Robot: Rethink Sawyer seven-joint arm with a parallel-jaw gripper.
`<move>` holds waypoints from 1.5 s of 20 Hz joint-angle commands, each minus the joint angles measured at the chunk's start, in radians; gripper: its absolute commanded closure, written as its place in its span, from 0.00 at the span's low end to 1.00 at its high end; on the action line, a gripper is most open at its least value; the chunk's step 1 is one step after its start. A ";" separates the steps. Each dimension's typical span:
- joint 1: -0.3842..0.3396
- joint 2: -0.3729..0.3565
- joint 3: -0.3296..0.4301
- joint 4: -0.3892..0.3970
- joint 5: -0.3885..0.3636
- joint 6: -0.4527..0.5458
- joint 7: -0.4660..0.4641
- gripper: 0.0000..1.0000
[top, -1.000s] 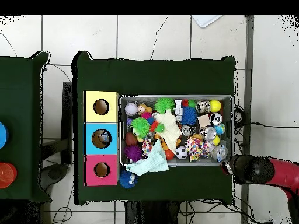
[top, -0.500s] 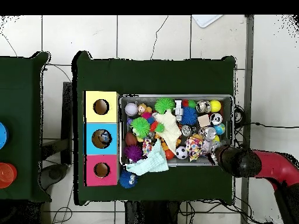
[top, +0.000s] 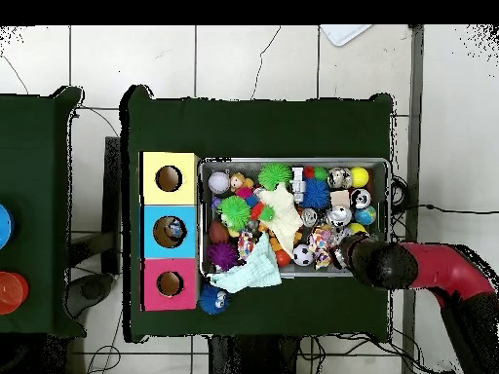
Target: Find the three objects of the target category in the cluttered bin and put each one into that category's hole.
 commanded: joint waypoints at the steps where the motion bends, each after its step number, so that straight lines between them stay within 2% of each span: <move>1: 0.028 0.029 0.052 0.015 -0.020 -0.038 -0.106 0.00; 5: 0.072 0.064 -0.021 -0.067 -0.126 -0.017 -0.133 0.00; 10: 0.078 0.098 -0.034 -0.090 -0.168 -0.059 -0.117 0.00; 15: 0.113 0.170 -0.068 -0.116 -0.226 -0.137 -0.028 0.00; 22: 0.200 0.156 -0.136 -0.136 -0.282 -0.175 0.066 0.00; 23: 0.223 0.150 -0.161 -0.143 -0.288 -0.176 0.074 1.00; 30: 0.249 0.139 -0.188 -0.141 -0.261 -0.171 0.079 1.00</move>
